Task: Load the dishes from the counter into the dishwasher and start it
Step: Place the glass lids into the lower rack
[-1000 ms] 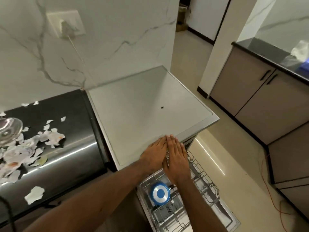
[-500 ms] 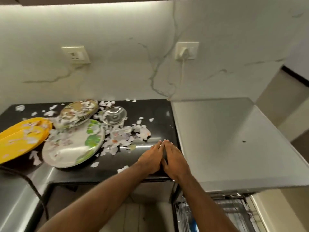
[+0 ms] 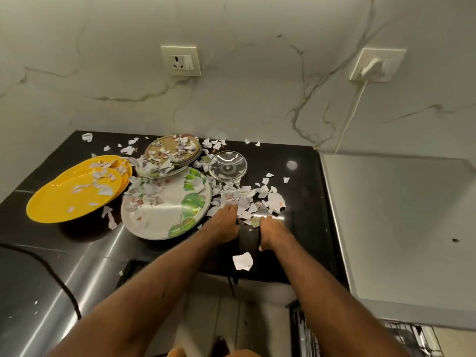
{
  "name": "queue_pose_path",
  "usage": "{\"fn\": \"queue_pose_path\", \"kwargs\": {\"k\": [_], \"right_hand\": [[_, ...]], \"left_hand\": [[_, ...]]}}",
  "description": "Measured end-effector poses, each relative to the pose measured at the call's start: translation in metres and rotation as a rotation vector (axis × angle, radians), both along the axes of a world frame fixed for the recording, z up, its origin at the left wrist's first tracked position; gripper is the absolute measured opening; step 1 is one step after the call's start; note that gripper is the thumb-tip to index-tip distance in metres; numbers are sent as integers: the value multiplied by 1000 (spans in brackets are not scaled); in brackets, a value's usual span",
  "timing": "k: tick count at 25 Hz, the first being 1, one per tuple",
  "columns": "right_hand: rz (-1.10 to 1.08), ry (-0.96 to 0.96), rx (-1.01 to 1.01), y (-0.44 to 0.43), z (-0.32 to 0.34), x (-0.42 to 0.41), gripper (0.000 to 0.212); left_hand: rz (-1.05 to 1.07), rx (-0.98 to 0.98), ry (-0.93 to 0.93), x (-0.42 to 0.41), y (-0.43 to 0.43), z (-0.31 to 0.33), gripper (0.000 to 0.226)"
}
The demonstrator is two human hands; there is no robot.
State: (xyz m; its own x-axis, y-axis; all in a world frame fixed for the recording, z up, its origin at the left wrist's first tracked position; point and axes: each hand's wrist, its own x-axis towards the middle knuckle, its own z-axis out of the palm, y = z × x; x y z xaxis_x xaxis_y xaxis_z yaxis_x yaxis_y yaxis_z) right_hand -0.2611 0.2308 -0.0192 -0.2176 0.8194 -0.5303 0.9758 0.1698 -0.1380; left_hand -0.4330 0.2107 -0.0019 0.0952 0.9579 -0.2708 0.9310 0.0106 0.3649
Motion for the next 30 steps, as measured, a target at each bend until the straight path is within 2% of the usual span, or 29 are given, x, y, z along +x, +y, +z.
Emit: {"fn": "queue_pose_path", "kwargs": {"k": [2,4,6,7,9,12,19,30], "right_hand": [[9,-30,12,4,0,-4,64],[-38,-17,46,2,-4,-5,59],[-71,4,57,-2,-7,-1,74],[-62,6,49,-3,-5,2,84],[-40,9,6,-4,0,8,101],[-57,6,-37,-2,6,11,106],[-91,-3,-71,-4,13,9,107],[-110,-5,-125,-4,25,9,105]], "left_hand": [[104,-13,-112,-7,18,-5,67],[310,-30,-283,-6,33,-10,53],[592,-51,-547,-5,50,-13,21],[717,-64,-691,-6,58,-14,15],[916,-96,-923,-11,75,-16,19],[1062,-107,-1086,-22,98,-16,25],[1164,-189,-1181,-30,127,-16,24],[1115,-287,-1274,-33,130,-22,21]]}}
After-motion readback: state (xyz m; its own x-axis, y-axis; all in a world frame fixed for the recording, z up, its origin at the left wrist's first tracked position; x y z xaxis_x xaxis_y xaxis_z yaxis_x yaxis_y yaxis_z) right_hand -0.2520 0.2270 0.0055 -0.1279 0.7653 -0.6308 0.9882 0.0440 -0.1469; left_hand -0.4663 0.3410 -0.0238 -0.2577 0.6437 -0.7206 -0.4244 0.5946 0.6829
